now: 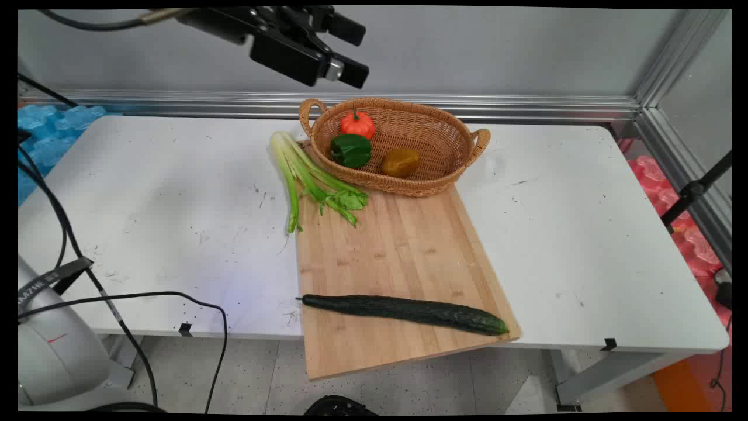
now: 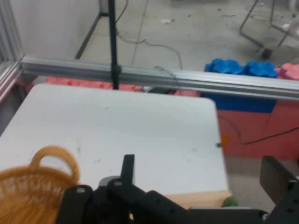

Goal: Pick up the potato from the vegetable basket, then place the picked object on the cutting board

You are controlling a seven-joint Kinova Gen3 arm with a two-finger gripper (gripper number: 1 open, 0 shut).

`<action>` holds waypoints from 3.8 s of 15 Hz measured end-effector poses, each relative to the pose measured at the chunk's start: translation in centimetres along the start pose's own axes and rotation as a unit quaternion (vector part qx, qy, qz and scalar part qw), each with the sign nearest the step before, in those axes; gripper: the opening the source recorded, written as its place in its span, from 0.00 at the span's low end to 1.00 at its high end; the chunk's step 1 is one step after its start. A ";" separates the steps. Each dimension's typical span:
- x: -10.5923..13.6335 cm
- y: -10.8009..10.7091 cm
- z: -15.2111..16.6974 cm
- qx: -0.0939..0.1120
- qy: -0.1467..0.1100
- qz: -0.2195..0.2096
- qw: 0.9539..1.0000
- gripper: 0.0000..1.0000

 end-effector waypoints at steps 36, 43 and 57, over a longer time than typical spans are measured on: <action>-7.8 -16.2 22.2 0.155 -0.220 -0.139 0.953 1.00; -10.4 -17.5 26.3 0.149 -0.260 -0.160 0.941 1.00; -11.9 -18.1 27.5 0.152 -0.286 -0.142 0.935 0.00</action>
